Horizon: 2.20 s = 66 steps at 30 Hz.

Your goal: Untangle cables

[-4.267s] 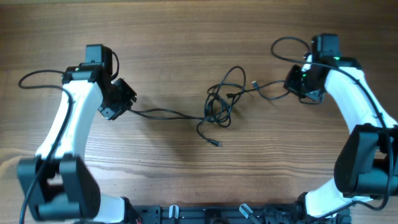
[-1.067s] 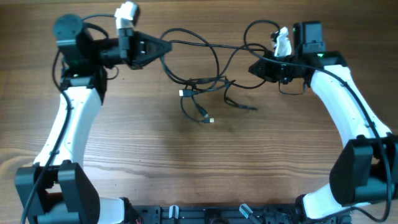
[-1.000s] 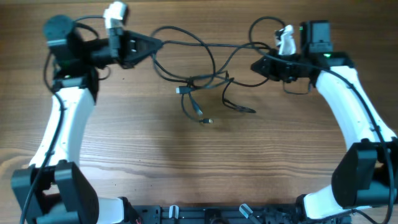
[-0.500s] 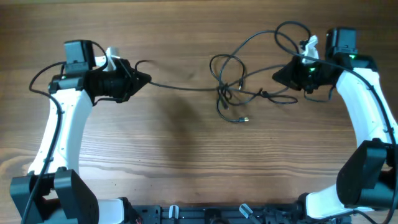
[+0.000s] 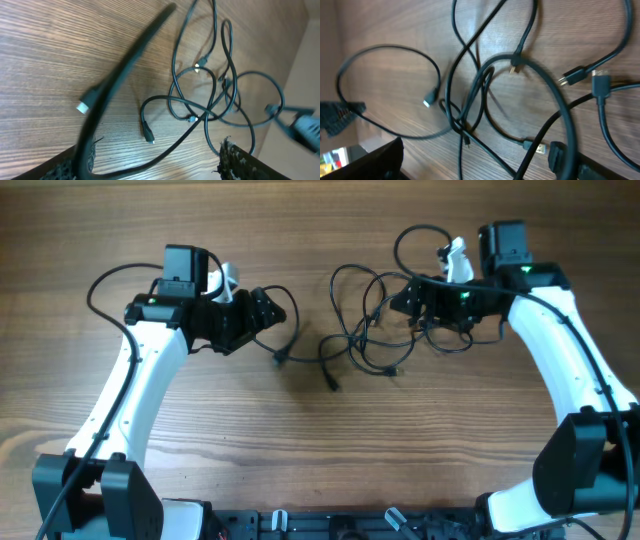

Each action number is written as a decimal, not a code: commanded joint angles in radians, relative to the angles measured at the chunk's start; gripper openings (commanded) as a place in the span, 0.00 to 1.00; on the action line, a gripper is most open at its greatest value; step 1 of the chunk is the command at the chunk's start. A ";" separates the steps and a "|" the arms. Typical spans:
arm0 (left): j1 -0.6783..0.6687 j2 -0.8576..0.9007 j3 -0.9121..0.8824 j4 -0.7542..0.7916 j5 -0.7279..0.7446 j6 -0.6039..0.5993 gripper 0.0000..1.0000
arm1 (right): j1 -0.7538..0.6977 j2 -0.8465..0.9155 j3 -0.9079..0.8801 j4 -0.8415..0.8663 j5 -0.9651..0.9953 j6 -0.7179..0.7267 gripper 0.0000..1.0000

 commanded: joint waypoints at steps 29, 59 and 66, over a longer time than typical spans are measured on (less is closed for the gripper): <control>-0.545 0.348 0.017 0.705 -0.291 -0.200 0.58 | -0.027 -0.067 0.090 -0.075 0.306 0.071 0.99; -0.219 -0.141 0.017 0.492 0.230 -0.246 0.04 | -0.027 -0.067 0.090 -0.080 0.207 -0.014 0.91; -0.084 -0.476 0.018 0.795 0.241 -0.647 0.04 | -0.027 -0.067 0.090 -0.089 0.113 -0.052 0.90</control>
